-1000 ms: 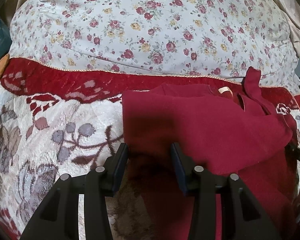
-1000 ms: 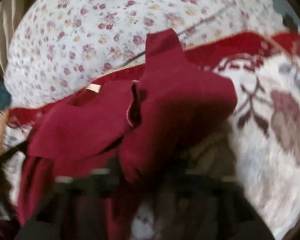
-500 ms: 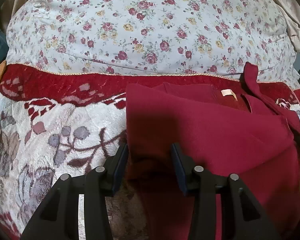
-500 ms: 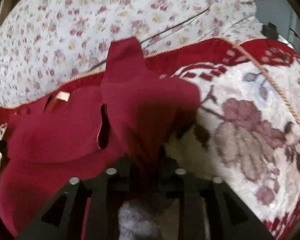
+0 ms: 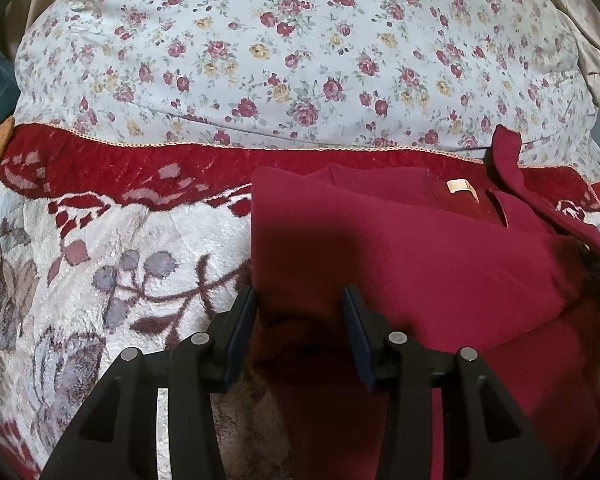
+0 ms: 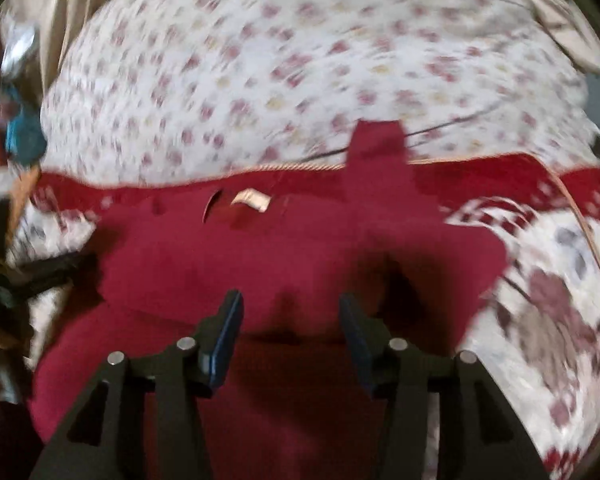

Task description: Fold small clothes

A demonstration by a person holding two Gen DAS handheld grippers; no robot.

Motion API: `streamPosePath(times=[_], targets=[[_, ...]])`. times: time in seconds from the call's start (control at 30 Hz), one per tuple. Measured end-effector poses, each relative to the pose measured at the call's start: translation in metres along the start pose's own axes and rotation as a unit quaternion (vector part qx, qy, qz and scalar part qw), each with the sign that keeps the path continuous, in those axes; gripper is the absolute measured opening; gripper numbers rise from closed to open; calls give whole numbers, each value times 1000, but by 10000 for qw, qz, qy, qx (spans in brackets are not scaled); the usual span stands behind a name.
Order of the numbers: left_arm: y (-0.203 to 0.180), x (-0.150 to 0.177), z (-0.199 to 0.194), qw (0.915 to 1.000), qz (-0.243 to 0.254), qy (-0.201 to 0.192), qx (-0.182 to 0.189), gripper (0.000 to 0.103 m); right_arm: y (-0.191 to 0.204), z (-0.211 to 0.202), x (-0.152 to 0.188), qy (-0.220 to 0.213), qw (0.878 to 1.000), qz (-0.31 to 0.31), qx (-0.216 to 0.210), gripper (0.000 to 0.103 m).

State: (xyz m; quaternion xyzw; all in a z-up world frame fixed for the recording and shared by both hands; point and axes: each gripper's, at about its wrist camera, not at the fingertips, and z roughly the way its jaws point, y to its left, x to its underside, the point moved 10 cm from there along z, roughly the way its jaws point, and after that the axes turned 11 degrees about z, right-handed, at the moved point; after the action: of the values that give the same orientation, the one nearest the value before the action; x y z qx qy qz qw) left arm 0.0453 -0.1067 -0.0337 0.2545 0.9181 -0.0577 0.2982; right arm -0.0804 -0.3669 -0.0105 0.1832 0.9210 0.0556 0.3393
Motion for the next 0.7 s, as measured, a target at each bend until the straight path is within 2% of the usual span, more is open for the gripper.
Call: streamPosePath(times=[0.1,0.23,0.33,0.5,0.7], targets=[[0,0,2,10000,8,33,10,22,6,30,1,184,9994,-179,223,52],[-2,0,4,10000,41,55,-25,22,-10,54,1,343,9982,81,491,52],[-3,0,4,9999,84,50,-89,22,-17,61,2,257,9983,362,366,55],[-3,0,2,9998,137,22,-140,22,-16,62,5,2,9987,304,399,57],[-3,-1,-2,9996,172,-52,-198,22,-16,62,6,-56,9990,345,277,62]])
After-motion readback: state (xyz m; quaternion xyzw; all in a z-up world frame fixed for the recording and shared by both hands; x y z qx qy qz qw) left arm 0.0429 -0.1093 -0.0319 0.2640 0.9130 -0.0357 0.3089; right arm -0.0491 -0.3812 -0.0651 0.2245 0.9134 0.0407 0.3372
